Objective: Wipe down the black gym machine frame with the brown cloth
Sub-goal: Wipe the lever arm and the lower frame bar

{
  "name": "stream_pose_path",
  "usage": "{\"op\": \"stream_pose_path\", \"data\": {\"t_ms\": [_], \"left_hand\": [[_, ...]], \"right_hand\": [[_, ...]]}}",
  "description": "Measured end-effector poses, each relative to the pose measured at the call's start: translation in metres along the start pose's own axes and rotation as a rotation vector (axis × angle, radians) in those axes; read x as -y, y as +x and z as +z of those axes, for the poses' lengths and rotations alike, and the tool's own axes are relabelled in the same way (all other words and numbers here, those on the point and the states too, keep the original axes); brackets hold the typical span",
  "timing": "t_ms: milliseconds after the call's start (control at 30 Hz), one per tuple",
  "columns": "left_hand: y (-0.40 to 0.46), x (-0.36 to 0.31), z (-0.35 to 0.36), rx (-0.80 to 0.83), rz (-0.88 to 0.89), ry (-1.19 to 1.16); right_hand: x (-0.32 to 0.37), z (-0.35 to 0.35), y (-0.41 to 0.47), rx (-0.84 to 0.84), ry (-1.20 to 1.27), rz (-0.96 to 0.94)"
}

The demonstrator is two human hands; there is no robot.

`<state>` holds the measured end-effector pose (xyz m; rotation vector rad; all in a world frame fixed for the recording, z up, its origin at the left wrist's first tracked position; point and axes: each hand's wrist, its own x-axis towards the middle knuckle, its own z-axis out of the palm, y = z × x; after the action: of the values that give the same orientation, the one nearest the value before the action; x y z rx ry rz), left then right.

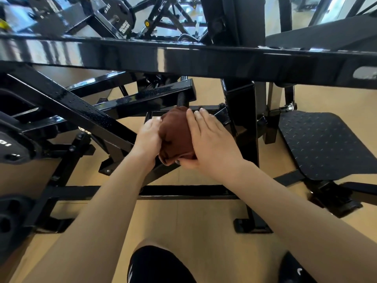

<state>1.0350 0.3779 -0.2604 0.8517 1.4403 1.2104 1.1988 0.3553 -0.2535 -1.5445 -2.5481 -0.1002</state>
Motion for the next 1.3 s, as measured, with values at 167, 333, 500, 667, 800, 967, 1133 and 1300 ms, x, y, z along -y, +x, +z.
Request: {"op": "stream_pose_path", "data": {"t_ms": [167, 333, 500, 667, 800, 967, 1133, 1300], "left_hand": [[-0.020, 0.004, 0.029, 0.043, 0.492, 0.382], [-0.012, 0.018, 0.016, 0.016, 0.730, 0.719], [-0.007, 0.007, 0.020, -0.055, 0.572, 0.477], [-0.018, -0.003, 0.035, -0.152, 0.268, 0.172], [-0.023, 0.015, 0.054, -0.236, 0.799, 0.842], [-0.008, 0.003, 0.046, -0.201, 0.838, 0.952], [0.002, -0.009, 0.050, -0.323, 0.332, 0.337], [-0.013, -0.001, 0.058, -0.333, 0.572, 0.629]], "right_hand": [[-0.004, -0.002, 0.001, 0.066, -0.192, 0.010], [-0.012, -0.010, -0.020, -0.082, -0.333, 0.005], [-0.024, -0.041, -0.040, -0.514, -0.090, -0.087], [-0.041, -0.032, -0.021, -0.640, 0.383, 0.264], [-0.037, -0.013, -0.008, -0.649, 0.488, 0.327], [-0.042, -0.006, -0.005, -0.722, 0.510, 0.338], [-0.036, -0.001, 0.001, -0.760, 0.468, 0.427], [-0.032, 0.000, 0.006, -0.808, 0.397, 0.474]]}}
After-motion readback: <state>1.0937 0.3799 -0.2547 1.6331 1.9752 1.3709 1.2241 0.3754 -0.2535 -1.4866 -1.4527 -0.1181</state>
